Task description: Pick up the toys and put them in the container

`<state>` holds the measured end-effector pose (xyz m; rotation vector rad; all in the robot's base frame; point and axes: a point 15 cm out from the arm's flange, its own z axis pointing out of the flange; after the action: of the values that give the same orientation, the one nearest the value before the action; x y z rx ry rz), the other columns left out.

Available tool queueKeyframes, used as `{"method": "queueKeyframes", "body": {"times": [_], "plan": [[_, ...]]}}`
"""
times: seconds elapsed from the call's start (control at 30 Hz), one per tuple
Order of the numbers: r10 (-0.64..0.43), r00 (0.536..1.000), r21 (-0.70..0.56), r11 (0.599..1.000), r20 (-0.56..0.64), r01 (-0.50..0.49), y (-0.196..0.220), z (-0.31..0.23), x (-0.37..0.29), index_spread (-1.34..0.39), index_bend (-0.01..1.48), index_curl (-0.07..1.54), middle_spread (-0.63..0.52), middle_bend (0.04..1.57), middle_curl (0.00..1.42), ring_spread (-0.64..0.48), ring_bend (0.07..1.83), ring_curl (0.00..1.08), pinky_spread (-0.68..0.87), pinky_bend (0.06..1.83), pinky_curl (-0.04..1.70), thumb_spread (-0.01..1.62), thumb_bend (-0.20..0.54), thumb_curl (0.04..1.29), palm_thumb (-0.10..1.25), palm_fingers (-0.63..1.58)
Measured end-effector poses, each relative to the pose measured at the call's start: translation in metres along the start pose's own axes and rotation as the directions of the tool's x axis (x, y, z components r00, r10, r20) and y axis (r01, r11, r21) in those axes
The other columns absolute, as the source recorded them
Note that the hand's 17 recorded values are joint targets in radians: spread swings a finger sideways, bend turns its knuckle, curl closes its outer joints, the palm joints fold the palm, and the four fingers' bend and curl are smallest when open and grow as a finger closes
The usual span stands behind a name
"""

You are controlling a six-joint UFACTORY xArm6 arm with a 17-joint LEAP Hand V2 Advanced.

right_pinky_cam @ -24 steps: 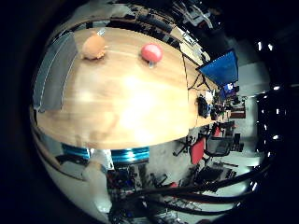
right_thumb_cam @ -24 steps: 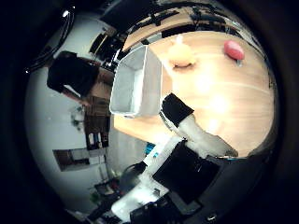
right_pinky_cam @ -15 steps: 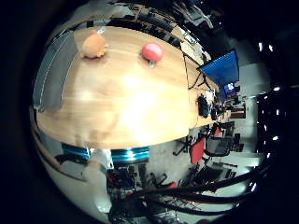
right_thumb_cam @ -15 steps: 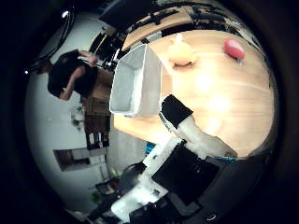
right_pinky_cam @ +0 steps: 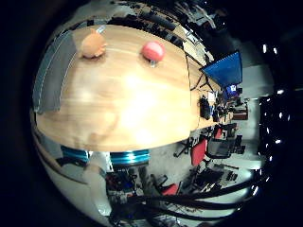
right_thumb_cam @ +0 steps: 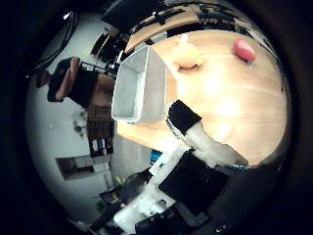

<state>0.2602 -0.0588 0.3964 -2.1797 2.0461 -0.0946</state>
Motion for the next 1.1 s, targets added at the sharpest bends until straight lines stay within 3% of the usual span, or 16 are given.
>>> {"method": "queueKeyframes", "body": {"times": [0.5,1.1], "plan": [[0.007,1.0,0.0,1.0,0.0,-0.007,-0.036,0.011,0.016,-0.5,0.18,0.32,-0.17,0.32,0.36,-0.1,0.64,0.12,0.38,0.58,0.06,1.03,-0.025,0.29,0.44,0.45],[-0.076,0.997,-0.044,0.996,0.032,0.077,-0.142,0.036,0.006,-0.49,0.18,0.32,-0.17,0.31,0.36,-0.11,0.65,0.13,0.37,0.56,0.06,1.03,-0.024,0.29,0.45,0.42]]}}
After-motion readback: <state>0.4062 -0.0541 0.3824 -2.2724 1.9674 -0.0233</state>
